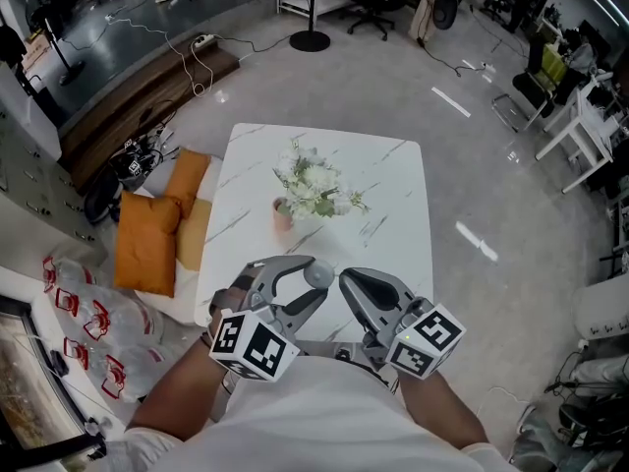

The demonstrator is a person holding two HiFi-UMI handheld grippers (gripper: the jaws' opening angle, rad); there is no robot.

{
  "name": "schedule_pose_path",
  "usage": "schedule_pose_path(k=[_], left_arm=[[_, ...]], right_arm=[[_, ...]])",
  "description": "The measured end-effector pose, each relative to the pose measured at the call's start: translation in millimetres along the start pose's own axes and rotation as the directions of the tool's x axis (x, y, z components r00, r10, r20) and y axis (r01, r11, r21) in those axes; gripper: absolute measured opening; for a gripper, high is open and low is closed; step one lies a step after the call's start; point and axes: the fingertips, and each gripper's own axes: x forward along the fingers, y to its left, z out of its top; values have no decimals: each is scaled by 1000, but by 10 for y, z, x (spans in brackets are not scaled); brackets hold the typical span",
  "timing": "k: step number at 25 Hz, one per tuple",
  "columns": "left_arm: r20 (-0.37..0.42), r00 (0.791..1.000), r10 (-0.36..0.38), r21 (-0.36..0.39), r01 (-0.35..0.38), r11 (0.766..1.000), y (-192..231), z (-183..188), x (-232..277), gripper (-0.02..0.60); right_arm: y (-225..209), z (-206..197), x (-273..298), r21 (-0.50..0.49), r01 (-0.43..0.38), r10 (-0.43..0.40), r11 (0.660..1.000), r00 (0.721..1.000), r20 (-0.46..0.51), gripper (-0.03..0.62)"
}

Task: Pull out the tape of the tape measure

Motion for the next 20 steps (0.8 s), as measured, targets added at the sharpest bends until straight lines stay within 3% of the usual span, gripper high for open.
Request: schedule_pose_path(k=[12,20], left_arm=[[52,998,22,12,-22,1000,103,238,-99,222],[17,997,78,23,-78,997,327,92,-168,222]], right_arm=[[73,222,-90,-18,-17,18,1000,998,57,20],[-84,352,-228,0,22,-22,1000,995,93,20]])
